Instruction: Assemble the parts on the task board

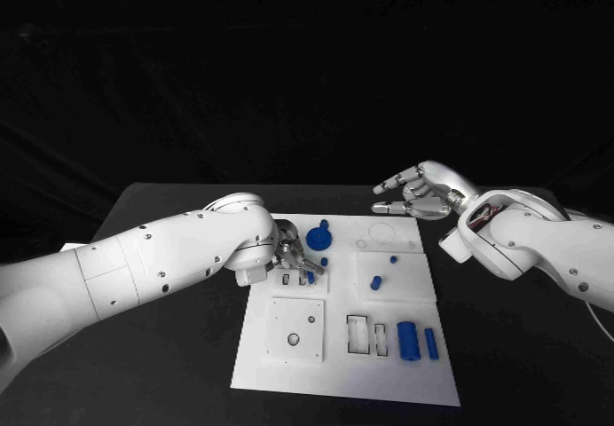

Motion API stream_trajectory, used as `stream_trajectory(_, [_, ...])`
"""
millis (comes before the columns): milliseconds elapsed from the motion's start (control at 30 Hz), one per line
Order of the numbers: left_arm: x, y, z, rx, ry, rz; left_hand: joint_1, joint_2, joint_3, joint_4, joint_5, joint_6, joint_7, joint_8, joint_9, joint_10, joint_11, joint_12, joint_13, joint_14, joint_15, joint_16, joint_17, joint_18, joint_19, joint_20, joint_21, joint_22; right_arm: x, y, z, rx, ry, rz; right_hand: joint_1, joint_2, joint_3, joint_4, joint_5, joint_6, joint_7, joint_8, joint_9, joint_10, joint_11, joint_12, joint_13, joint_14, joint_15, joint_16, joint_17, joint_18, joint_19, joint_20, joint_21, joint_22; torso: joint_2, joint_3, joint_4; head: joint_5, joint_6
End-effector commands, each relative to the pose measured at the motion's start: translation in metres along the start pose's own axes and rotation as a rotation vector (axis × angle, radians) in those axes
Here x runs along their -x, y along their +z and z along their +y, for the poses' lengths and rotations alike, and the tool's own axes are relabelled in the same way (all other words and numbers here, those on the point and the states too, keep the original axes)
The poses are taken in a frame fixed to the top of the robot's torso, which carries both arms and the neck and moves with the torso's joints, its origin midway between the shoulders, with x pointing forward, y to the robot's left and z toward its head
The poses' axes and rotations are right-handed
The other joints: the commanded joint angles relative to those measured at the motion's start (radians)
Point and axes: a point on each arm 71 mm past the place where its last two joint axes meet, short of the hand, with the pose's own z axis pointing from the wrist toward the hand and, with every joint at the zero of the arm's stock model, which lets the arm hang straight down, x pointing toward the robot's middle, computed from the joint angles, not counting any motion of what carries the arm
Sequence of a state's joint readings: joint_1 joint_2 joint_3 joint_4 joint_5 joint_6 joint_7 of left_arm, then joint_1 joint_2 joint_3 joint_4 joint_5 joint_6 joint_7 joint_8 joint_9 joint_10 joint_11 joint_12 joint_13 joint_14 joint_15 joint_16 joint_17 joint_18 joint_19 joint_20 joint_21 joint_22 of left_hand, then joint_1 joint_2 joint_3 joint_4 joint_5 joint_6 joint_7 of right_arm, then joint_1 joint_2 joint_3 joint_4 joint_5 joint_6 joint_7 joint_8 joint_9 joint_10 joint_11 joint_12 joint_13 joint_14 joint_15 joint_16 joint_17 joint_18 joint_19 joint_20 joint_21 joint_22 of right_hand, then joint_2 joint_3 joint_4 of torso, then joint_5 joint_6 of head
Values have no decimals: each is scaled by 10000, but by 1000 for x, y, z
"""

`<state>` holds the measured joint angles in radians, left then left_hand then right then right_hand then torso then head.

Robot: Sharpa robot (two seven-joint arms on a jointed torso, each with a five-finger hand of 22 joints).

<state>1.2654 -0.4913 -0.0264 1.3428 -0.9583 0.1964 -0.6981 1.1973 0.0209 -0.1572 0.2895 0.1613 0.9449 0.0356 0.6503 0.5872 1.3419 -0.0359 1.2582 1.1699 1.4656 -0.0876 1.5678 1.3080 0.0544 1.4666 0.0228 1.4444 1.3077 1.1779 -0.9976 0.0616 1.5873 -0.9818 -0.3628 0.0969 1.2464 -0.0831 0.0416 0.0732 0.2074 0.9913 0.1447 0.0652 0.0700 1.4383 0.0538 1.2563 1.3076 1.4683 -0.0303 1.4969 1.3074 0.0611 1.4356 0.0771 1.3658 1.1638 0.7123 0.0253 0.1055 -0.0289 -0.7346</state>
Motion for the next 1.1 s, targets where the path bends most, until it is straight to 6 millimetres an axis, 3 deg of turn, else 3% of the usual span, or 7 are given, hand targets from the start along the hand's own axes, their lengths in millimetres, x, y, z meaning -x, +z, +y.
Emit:
stream_trajectory(33, [-1, 0, 5, 850, 209, 167, 133, 41, 43, -22, 45, -89, -17, 66, 29, 74, 14, 36, 19, 1052, -58, 30, 2628, -94, 350, -72, 32, 399, -2, 0, 1, 69, -56, 198, 6, 47, -74, -12, 60, -67, -22, 15, 16, -77, 8, -35, 978, 707, 74, -41, 1318, 184, -95, 5, -53, -14, -2, 7, 4, -11, -10])
stream_trajectory(467, [-3, 1, 3, 828, 314, 335, 527, 173, 221, -103, 58, -145, -32, 90, 165, 79, -1, 37, 26, 1052, -71, 30, 2628, -92, 343, -84, 28, 407, -4, 1, 1, 88, -40, 277, 3, 68, -81, -3, 72, -62, -24, 18, 19, -78, 6, -39, 973, 707, 72, -44, 1315, 185, -94, 4, -57, -16, 4, 6, 13, -27, -25])
stream_trajectory(633, [-2, 2, 3, 774, 144, 165, 1056, 415, 601, -245, 83, -211, -74, 62, 238, 69, -38, 21, 20, 1052, -101, 30, 2628, -85, 329, -106, 8, 385, -4, 1, 1, 86, -37, 301, 3, 68, -81, -3, 72, -62, -24, 18, 19, -78, 6, -39, 973, 707, 72, -44, 1315, 185, -94, 4, -57, -16, 5, 8, 18, -38, -28])
stream_trajectory(800, [0, 2, 2, 636, -169, -56, 2008, 705, 1531, -574, 140, -380, -132, -85, 257, 20, -102, -39, -2, 1052, -167, 30, 2628, -78, 318, -171, -14, 366, -5, 1, 1, 84, -30, 334, 3, 68, -81, -3, 72, -62, -24, 18, 19, -78, 6, -39, 973, 707, 72, -44, 1315, 185, -94, 4, -57, -16, 0, 9, 19, -47, -26])
stream_trajectory(967, [0, 2, 2, 509, -368, -76, 2465, 468, 2608, -610, 182, -467, -109, -210, 278, -25, -96, -116, -36, 1052, -177, 30, 2628, -68, 300, -199, -56, 321, -7, 2, 3, 122, -3, 405, 3, 68, -81, -3, 72, -62, -24, 18, 19, -78, 6, -39, 973, 707, 72, -44, 1315, 185, -94, 4, -57, -16, 4, 16, 21, -47, -42])
stream_trajectory(1033, [0, 2, 2, 455, -455, -77, 2547, 179, 3393, -533, 210, -489, -80, -244, 318, -38, -78, -158, -59, 1052, -161, 30, 2628, -64, 294, -193, -76, 305, -7, 2, 3, 109, 1, 405, -1, 92, -87, 7, 83, -57, -25, 21, 21, -75, 4, -35, 973, 706, 70, -52, 1305, 187, -98, 3, -68, -33, 3, 12, 30, -55, -44])
stream_trajectory(1100, [-1, 1, 3, 429, -567, -53, 2536, -314, 4573, -438, 284, -528, 19, -242, 405, -46, -80, -211, -90, 1052, -141, 30, 2628, -67, 283, -147, -109, 274, -8, 2, 3, 88, 2, 401, -3, 120, -88, 17, 91, -55, -26, 22, 23, -73, 3, -31, 972, 706, 69, -55, 1302, 188, -98, 2, -72, -37, 2, 5, 31, -57, -36])
